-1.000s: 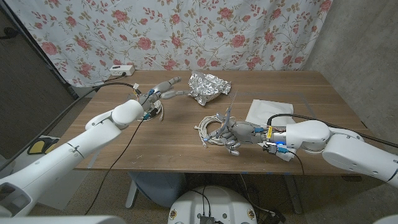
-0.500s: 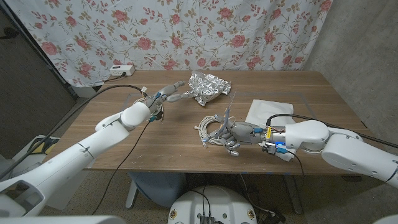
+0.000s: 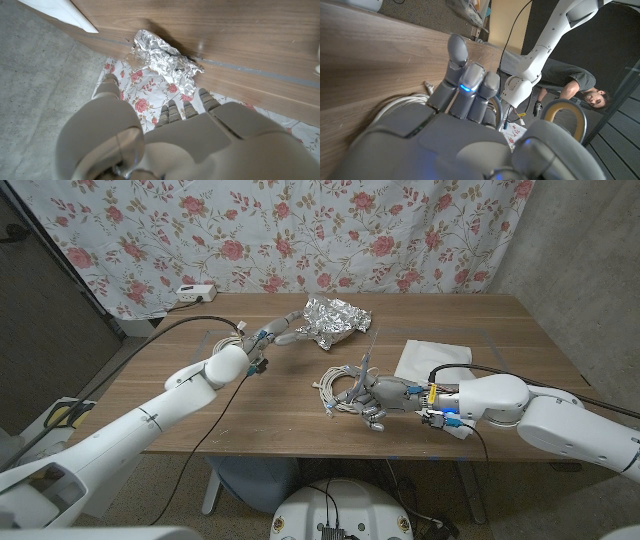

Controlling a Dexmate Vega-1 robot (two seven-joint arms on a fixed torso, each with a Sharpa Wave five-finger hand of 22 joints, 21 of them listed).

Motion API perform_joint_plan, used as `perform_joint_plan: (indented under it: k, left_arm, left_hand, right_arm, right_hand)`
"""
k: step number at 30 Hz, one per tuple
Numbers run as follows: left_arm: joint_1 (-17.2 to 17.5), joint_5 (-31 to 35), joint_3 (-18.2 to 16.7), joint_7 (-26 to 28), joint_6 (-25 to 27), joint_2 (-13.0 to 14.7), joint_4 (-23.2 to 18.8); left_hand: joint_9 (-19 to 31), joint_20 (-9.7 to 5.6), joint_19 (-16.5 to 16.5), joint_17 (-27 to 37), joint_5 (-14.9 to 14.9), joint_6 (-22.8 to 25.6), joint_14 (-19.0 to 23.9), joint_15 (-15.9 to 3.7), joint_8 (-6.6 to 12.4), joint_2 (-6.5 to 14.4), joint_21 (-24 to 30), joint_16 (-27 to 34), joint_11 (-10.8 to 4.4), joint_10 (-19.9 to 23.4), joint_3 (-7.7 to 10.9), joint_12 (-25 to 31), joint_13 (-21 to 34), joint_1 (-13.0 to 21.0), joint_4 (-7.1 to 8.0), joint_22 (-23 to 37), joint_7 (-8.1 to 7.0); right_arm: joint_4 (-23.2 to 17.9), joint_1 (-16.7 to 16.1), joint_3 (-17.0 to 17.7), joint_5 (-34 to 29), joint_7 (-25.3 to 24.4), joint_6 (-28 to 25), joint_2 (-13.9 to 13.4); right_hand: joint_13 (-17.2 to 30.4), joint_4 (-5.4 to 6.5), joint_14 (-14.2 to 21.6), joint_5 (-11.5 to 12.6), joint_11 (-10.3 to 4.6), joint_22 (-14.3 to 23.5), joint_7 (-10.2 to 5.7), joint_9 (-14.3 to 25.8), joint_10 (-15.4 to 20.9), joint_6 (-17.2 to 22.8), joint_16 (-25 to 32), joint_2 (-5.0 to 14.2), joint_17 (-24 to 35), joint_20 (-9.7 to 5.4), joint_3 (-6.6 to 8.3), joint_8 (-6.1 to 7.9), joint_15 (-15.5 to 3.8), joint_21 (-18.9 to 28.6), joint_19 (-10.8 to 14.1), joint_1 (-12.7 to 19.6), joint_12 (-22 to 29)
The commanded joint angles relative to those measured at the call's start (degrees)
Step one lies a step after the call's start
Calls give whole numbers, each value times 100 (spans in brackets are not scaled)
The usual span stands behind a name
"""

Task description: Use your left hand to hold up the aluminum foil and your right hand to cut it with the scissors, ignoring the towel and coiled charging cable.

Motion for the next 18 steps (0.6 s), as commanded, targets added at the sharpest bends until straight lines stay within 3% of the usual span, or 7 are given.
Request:
perform_joint_plan:
  k: [1,18]
  left_arm:
    - [-262,524,328,-106,68,-65,228]
    - [-580,476,520,-268,-93,-425,900]
  left_hand:
    - [8,24,-36,18,-19,-294,-125,-16,-38,-18,7,-19,-26,-133,2,-17,-3,-30,-17,29,-70]
    - [8,6,-29,23,-24,-241,-86,-52,51,-67,13,21,-104,-1,-47,57,-8,-119,13,28,-111]
  right_arm:
    - [12,40,0,9,10,-29,11]
    - [50,161,-85,-10,115,-142,62]
  right_hand:
    - [42,4,7,-16,-32,1,528,17,-6,504,0,28,6,-72,15,-4,-107,69,-29,74,68]
    - [30,20,-4,-66,-26,-64,532,28,-3,513,-3,29,5,-67,-19,-18,-106,105,-35,103,90]
